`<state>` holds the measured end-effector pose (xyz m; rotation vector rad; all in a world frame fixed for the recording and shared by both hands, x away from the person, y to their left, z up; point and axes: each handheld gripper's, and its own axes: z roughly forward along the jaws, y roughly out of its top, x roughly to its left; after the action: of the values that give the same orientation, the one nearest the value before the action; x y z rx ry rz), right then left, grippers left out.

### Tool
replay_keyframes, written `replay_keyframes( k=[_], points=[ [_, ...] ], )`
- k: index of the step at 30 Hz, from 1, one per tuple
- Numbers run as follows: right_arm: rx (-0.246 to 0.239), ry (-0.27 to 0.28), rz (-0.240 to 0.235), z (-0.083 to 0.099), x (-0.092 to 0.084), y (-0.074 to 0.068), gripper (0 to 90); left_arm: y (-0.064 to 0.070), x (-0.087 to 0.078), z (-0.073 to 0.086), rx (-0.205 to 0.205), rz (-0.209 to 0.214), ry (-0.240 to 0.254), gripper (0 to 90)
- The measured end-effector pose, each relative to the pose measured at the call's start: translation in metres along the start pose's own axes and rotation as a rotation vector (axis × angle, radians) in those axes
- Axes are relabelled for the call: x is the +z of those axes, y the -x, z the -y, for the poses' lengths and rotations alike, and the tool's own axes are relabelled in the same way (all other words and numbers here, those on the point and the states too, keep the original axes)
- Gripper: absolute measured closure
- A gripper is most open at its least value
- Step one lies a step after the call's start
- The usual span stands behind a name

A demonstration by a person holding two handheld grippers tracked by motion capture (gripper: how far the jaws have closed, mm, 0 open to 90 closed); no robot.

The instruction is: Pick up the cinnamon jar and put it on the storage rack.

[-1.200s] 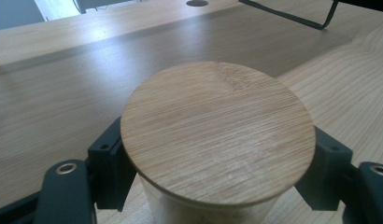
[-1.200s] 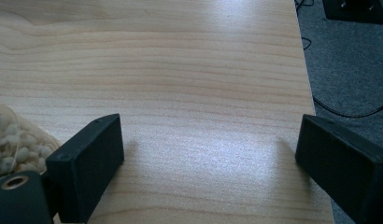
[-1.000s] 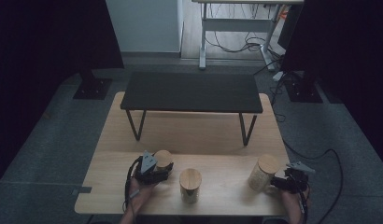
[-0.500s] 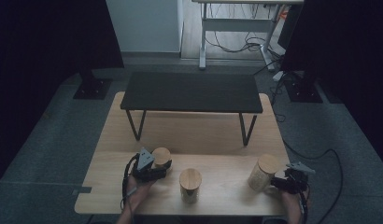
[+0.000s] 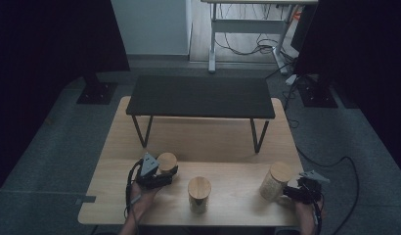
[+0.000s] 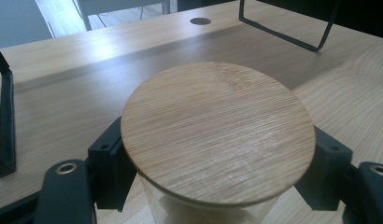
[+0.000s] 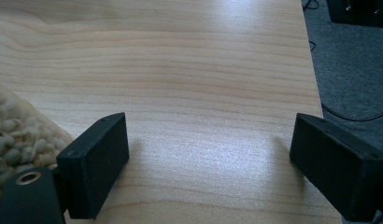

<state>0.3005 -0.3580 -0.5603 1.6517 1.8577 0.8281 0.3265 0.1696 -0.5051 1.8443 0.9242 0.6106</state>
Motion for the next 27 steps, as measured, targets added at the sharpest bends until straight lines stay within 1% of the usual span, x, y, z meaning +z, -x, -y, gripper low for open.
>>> replay_keyframes(
  k=[4,10,27],
  points=[
    [0.002,-0.009,0.002,0.000,0.000,0.001,7.7,-0.002,-0.002,-0.003,-0.006,0.002,0.002,25.6],
    [0.002,-0.010,0.001,0.000,0.000,0.001,7.4,-0.005,-0.005,-0.010,-0.007,0.003,0.007,25.6],
    [0.002,-0.010,0.001,0.000,0.000,0.001,7.2,-0.011,-0.011,-0.038,-0.008,0.016,0.016,25.6]
  ],
)
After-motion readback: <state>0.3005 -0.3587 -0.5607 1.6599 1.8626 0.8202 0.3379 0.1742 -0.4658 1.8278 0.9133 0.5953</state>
